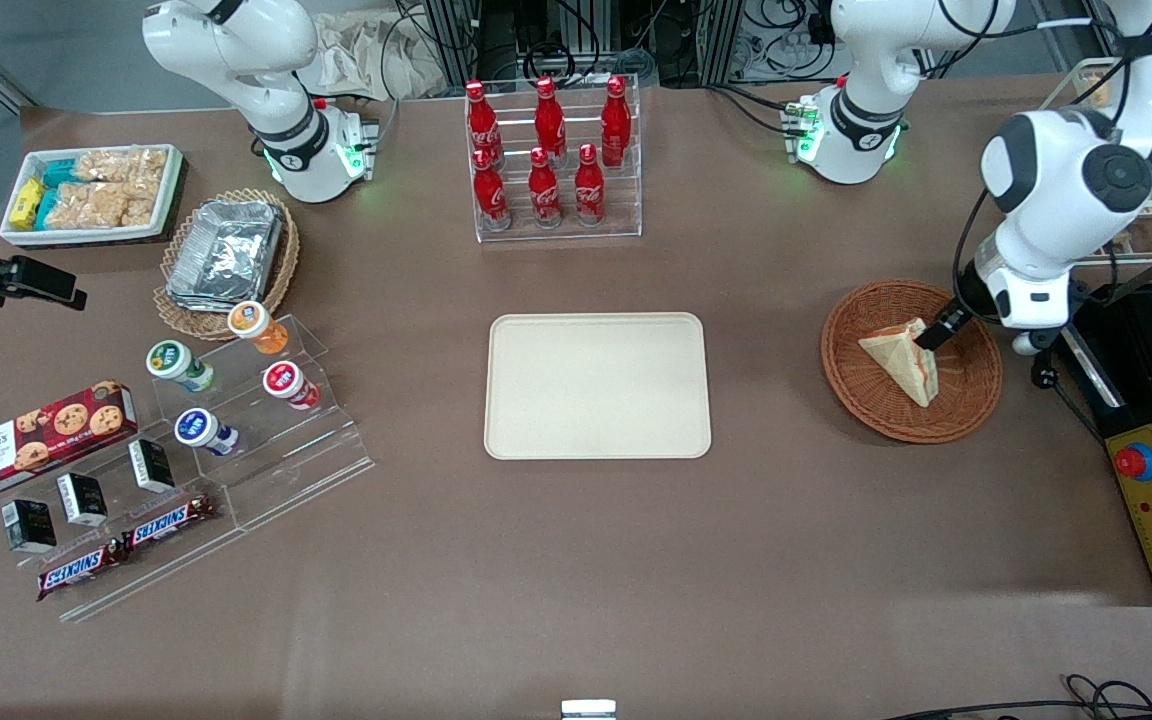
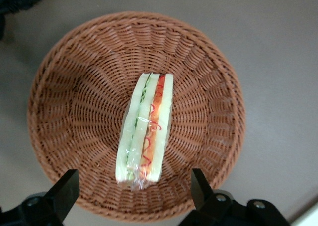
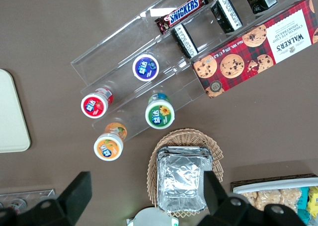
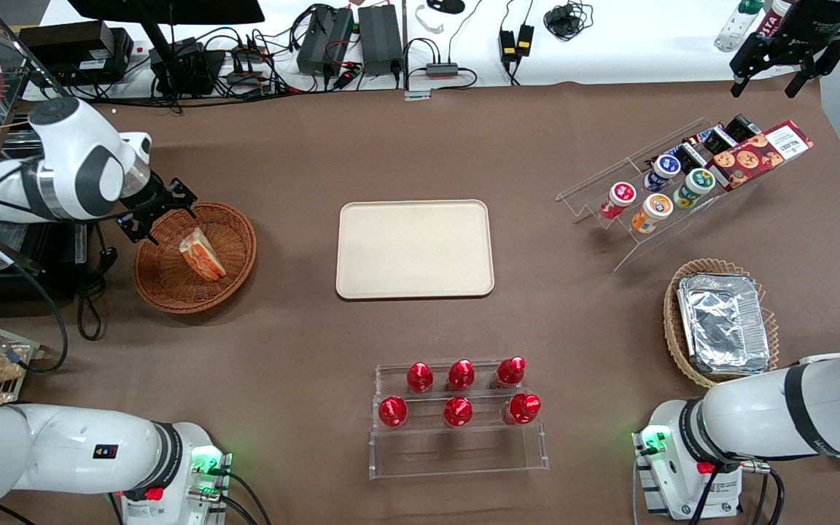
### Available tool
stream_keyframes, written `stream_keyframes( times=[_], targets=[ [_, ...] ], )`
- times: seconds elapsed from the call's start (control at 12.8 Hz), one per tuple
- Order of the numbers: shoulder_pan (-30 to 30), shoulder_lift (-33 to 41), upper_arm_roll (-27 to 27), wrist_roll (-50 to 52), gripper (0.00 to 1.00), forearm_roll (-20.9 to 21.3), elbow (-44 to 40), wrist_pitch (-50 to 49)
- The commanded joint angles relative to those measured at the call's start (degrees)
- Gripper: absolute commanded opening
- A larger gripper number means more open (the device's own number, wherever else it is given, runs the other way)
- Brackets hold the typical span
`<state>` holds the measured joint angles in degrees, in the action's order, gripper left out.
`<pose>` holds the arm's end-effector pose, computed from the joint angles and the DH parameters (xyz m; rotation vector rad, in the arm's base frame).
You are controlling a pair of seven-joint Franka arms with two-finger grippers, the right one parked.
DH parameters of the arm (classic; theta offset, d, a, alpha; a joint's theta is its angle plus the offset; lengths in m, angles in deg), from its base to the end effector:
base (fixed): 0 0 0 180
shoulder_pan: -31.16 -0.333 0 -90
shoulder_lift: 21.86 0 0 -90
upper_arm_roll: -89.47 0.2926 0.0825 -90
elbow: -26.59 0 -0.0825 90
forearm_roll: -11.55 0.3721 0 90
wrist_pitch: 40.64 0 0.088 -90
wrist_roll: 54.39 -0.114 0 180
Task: Place sandwich from basket to tray
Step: 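Lower the left gripper onto the sandwich and close it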
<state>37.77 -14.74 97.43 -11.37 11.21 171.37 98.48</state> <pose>0.4479 0.0095 0.3018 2.8806 1.1807 0.0236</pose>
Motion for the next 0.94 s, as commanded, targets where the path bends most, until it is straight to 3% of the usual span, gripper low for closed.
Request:
stream_keyframes(
  times=[0.0,0.55,0.63,0.7,0.78,0.86],
  targets=[
    [0.25,-2.46,-0.13,0.84,1.0,-0.36,3.57,7.72],
    [1.13,-9.67,-0.4,0.84,1.0,-0.36,7.53,20.48],
    [1.13,-9.76,-0.31,1.01,0.82,-0.36,7.54,20.49],
    [1.13,-9.59,-0.4,1.01,0.07,-0.36,7.54,20.4],
    [1.13,-9.76,-0.31,1.01,0.0,-0.36,7.36,20.4],
    [1.13,-9.5,-0.4,1.19,0.0,-0.36,7.19,20.4]
  ],
)
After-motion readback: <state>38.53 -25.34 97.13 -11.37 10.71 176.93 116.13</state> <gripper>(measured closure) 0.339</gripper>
